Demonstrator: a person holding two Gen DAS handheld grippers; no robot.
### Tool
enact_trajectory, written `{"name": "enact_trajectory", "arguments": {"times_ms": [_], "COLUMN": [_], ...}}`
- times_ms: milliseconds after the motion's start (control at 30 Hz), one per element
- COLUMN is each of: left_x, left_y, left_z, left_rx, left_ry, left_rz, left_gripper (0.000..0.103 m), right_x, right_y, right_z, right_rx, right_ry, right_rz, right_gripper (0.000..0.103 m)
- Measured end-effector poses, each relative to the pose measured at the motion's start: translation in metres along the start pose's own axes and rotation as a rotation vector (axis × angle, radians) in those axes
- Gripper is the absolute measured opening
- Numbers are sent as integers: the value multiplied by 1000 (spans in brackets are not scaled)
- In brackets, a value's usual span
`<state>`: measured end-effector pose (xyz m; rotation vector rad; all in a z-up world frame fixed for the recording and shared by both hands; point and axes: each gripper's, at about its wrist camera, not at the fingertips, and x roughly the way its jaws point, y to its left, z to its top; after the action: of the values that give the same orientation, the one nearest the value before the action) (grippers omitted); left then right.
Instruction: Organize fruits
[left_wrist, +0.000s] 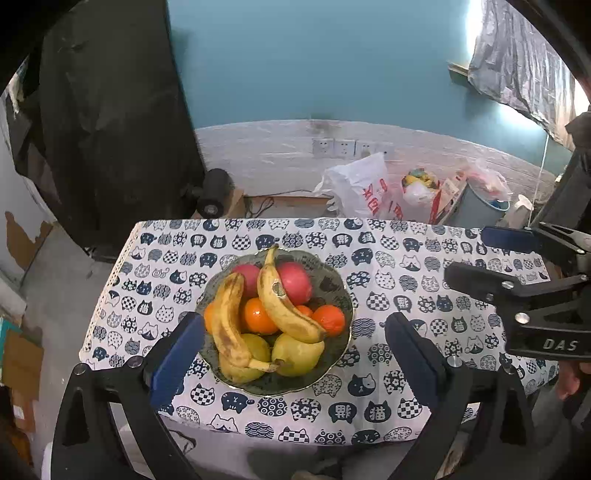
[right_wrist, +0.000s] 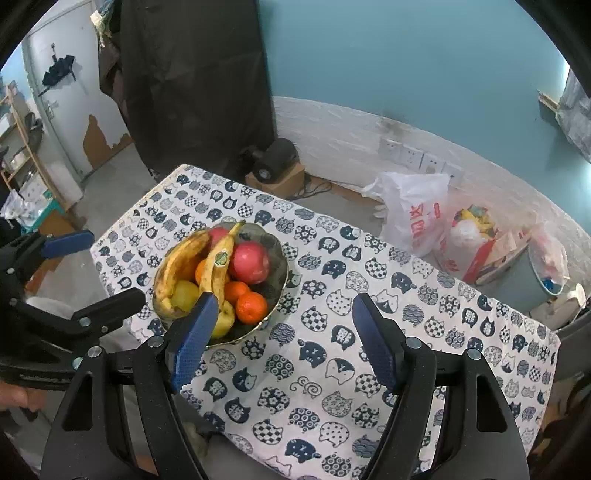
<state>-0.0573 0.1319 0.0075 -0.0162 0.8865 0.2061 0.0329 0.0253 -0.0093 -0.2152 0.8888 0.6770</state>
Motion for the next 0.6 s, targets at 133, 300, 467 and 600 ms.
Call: {"name": "enact_trajectory", "arguments": {"times_ms": [133,300,467,600], "left_x": [-2,1,1,1], "left_y": [-4,-4,-2,-2], "left_z": [2,1,0,0], "left_rx": [11,11,1,1], "left_ry": [-2,9,15,15], "left_rz": [-2,-2,-1,6], "left_gripper": [99,99,99,99], "right_x": [0,1,4,4], "right_y": [-4,-4,-1,2], "right_z": [0,0,-1,0], "right_rx": [11,14,3,-4], "right_ry": [0,6,10,9], "right_rz": [2,3,8,11], "right_gripper": [74,74,74,74]}}
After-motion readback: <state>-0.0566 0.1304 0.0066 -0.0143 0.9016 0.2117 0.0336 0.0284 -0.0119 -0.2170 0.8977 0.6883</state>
